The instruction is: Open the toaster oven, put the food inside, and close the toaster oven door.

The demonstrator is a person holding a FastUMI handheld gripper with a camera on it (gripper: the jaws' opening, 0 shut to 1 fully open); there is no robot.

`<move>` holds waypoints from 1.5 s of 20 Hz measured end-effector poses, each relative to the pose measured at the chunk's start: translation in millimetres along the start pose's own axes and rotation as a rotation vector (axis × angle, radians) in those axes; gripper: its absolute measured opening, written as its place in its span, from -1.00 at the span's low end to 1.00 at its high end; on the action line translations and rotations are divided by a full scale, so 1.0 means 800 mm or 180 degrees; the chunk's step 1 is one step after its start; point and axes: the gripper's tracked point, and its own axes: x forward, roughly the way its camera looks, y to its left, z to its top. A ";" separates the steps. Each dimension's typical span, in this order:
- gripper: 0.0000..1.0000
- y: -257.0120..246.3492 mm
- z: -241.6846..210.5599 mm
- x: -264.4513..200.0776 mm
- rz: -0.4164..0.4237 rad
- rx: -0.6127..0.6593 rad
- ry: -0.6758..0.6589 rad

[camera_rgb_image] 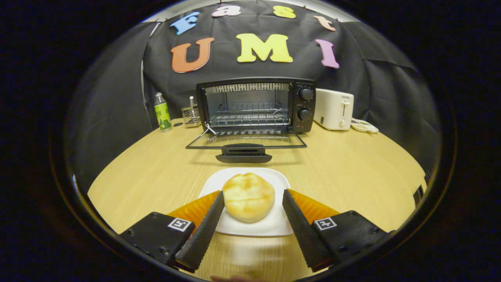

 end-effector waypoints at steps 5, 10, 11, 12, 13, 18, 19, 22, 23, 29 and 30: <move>1.00 -0.002 -0.006 0.006 -0.0034 -0.0029 0.0109; 0.86 -0.002 -0.008 0.011 0.0009 0.0045 0.0210; 0.80 -0.002 -0.006 0.011 0.0019 0.0049 0.0187; 0.73 -0.002 -0.005 0.009 0.0029 0.0056 0.0170; 0.70 -0.003 -0.004 0.007 0.0034 0.0073 0.0144; 0.59 -0.006 0.007 0.003 0.0053 0.0111 -0.0030; 0.58 -0.005 0.007 0.002 0.0070 0.0130 -0.0024; 0.51 -0.001 0.010 0.000 0.0132 0.0121 -0.0056; 0.48 -0.001 0.010 -0.002 0.0149 0.0129 -0.0061; 0.36 0.006 0.041 -0.026 0.0259 0.0069 -0.0422; 0.36 0.009 0.048 -0.032 0.0290 0.0068 -0.0493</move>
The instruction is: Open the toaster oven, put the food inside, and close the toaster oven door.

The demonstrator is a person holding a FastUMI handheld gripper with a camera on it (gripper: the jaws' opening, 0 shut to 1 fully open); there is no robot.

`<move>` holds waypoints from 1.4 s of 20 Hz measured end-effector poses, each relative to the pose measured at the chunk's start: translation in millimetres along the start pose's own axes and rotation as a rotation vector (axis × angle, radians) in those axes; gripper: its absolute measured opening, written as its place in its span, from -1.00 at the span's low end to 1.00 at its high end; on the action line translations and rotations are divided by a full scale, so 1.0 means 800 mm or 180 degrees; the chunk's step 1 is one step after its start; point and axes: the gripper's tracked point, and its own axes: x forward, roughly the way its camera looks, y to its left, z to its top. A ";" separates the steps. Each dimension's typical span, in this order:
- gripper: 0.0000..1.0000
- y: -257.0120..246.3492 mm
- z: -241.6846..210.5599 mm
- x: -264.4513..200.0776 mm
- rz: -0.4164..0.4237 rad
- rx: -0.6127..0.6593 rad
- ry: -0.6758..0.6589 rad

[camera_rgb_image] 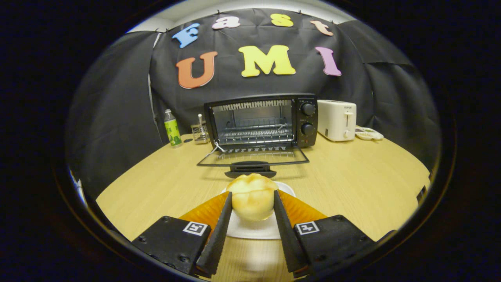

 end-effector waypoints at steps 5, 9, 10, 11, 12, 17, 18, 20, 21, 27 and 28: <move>0.36 0.017 0.048 -0.011 0.0124 0.0038 -0.0198; 0.36 0.031 0.088 -0.004 0.0198 0.0158 -0.0275; 0.36 0.035 0.099 0.000 0.0225 0.0227 -0.0300; 0.36 0.037 0.111 0.006 0.0244 0.0293 -0.0309; 0.36 0.040 0.119 0.013 0.0274 0.0338 -0.0314; 0.35 0.052 0.146 0.066 0.0514 0.0834 -0.0311; 0.35 0.054 0.149 0.078 0.0549 0.0984 -0.0313; 0.35 0.051 0.148 0.106 0.0587 0.1144 -0.0332; 0.35 0.048 0.147 0.120 0.0584 0.1208 -0.0334; 0.35 0.026 0.151 0.200 0.0654 0.1718 -0.0277; 0.35 0.023 0.158 0.210 0.0683 0.1791 -0.0318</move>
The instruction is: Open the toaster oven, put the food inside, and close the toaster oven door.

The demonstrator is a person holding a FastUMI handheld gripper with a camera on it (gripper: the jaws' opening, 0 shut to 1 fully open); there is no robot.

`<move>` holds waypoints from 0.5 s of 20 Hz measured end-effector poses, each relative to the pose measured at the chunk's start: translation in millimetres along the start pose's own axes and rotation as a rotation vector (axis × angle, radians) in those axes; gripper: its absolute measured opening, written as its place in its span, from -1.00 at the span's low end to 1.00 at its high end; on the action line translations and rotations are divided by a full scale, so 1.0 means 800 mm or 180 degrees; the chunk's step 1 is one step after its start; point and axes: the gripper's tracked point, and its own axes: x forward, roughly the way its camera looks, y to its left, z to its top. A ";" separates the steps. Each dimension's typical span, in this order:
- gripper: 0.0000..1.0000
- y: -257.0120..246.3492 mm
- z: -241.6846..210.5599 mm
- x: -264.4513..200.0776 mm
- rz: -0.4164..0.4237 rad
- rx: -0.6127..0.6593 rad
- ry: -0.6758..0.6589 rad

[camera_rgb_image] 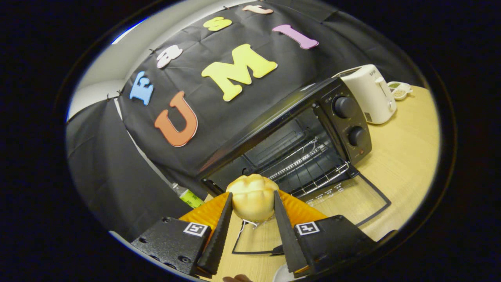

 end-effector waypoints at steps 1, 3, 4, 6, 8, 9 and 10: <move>0.35 -0.005 0.006 0.010 -0.0002 0.0046 -0.0025; 0.35 -0.027 0.013 0.033 -0.0131 0.0121 -0.0018; 0.36 -0.034 0.021 0.042 -0.0177 0.0136 -0.0015; 0.35 -0.042 0.033 0.057 -0.0221 0.0092 -0.0084; 0.35 -0.048 0.039 0.065 -0.0261 -0.0066 -0.0127; 0.35 -0.051 0.044 0.069 -0.0294 -0.0101 -0.0175; 0.36 -0.051 0.049 0.071 -0.0297 -0.0100 -0.0247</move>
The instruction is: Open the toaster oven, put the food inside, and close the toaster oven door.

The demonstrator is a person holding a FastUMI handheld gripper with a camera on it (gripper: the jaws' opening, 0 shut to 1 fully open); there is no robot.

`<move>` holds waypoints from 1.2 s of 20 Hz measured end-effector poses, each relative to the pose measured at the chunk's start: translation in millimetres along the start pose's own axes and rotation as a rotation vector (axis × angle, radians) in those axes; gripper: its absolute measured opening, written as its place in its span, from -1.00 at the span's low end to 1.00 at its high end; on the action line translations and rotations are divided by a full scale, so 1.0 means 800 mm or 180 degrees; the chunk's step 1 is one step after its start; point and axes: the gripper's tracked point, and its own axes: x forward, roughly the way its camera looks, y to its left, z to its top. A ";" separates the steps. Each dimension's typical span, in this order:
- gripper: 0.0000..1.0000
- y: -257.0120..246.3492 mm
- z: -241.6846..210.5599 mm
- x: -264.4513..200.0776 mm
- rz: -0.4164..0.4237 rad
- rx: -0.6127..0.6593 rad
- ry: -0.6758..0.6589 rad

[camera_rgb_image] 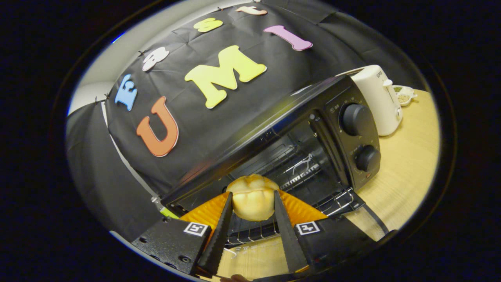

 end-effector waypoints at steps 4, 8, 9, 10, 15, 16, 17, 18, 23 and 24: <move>0.55 0.009 0.008 0.006 -0.0037 -0.0124 -0.0181; 0.93 0.010 0.009 -0.004 -0.0087 -0.0236 -0.0174; 0.94 0.012 0.013 -0.009 -0.0064 -0.0212 -0.0172; 0.96 0.015 0.017 -0.013 -0.0073 -0.0213 -0.0189; 0.99 0.023 0.026 -0.045 -0.0015 -0.0349 -0.0155; 1.00 0.027 0.029 -0.057 0.0014 -0.0413 -0.0192; 1.00 0.024 0.029 -0.065 -0.0027 -0.0521 -0.0179; 1.00 0.018 0.028 -0.073 -0.0074 -0.0636 -0.0163; 0.99 0.010 0.016 -0.121 -0.0119 -0.0721 -0.0062; 0.99 0.009 0.002 -0.128 -0.0081 -0.0726 0.0049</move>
